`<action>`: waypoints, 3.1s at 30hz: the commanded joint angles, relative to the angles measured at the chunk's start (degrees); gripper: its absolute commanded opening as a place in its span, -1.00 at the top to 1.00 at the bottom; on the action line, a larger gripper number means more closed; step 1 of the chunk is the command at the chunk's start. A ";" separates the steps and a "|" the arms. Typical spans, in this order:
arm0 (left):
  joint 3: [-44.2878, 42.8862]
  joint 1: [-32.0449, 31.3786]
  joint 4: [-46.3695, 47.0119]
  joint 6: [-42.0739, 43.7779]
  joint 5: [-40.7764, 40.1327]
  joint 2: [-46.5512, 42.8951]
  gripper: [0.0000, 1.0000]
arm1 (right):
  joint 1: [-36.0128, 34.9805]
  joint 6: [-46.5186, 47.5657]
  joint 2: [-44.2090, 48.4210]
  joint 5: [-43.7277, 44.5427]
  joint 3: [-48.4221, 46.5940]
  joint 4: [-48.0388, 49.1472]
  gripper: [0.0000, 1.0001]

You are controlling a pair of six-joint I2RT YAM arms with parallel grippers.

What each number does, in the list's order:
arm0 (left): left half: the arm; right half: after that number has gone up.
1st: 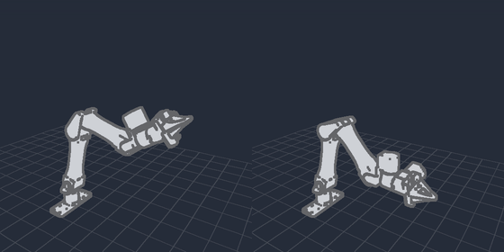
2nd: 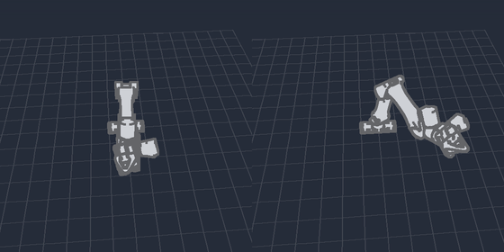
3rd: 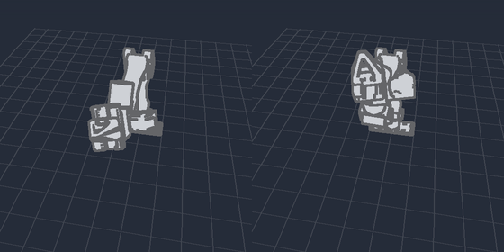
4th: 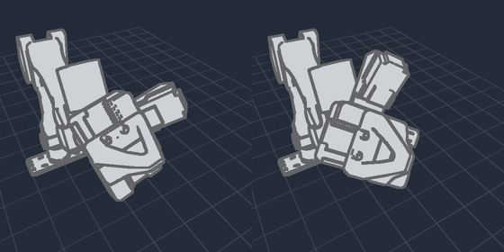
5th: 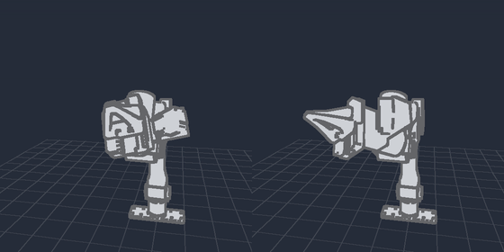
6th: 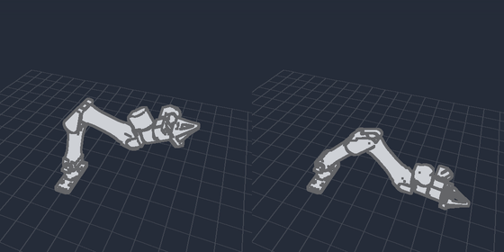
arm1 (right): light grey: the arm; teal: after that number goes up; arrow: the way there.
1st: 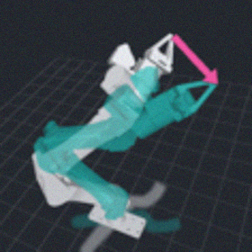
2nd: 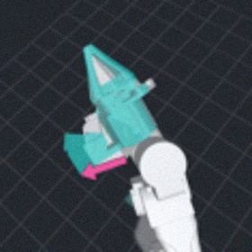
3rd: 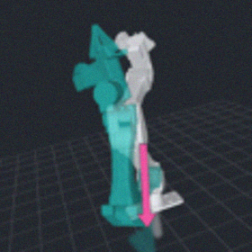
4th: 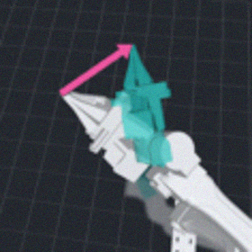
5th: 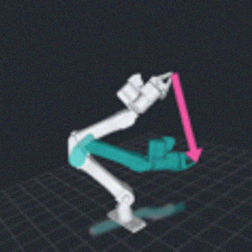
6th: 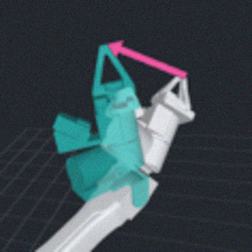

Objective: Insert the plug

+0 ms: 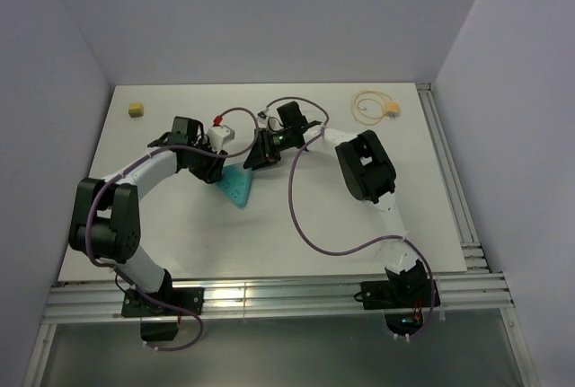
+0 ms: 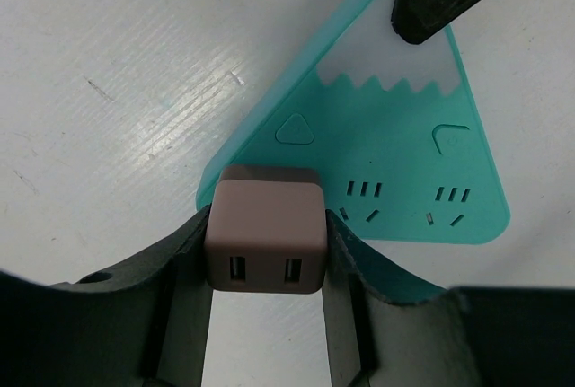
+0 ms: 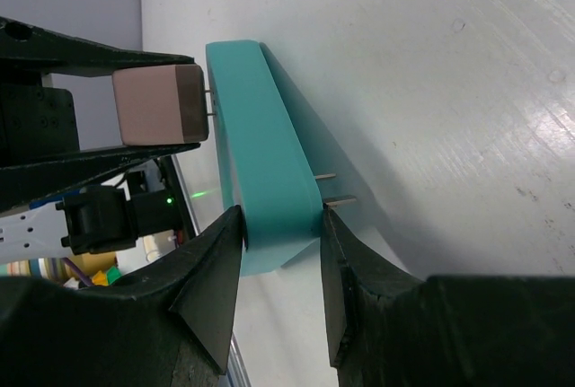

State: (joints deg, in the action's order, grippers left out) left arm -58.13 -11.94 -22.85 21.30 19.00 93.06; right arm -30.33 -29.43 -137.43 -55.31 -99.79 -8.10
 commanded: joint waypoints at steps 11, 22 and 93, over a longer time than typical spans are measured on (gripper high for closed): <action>-2.08 -3.70 -5.19 1.20 -5.73 6.08 1.00 | -3.07 5.53 -1.00 4.07 -3.48 -2.54 1.00; -2.79 -3.70 -6.24 1.55 -3.71 12.67 0.99 | -3.34 5.79 -1.70 4.07 -4.36 -3.06 1.00; 21.56 0.87 14.50 -52.56 -6.68 -62.29 -0.99 | -5.80 -9.17 8.65 26.12 11.88 4.59 -0.62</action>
State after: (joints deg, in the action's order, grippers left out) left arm -38.24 -11.18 -10.35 -25.12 13.17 33.06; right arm -36.56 -44.60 -132.90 -36.97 -91.74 4.84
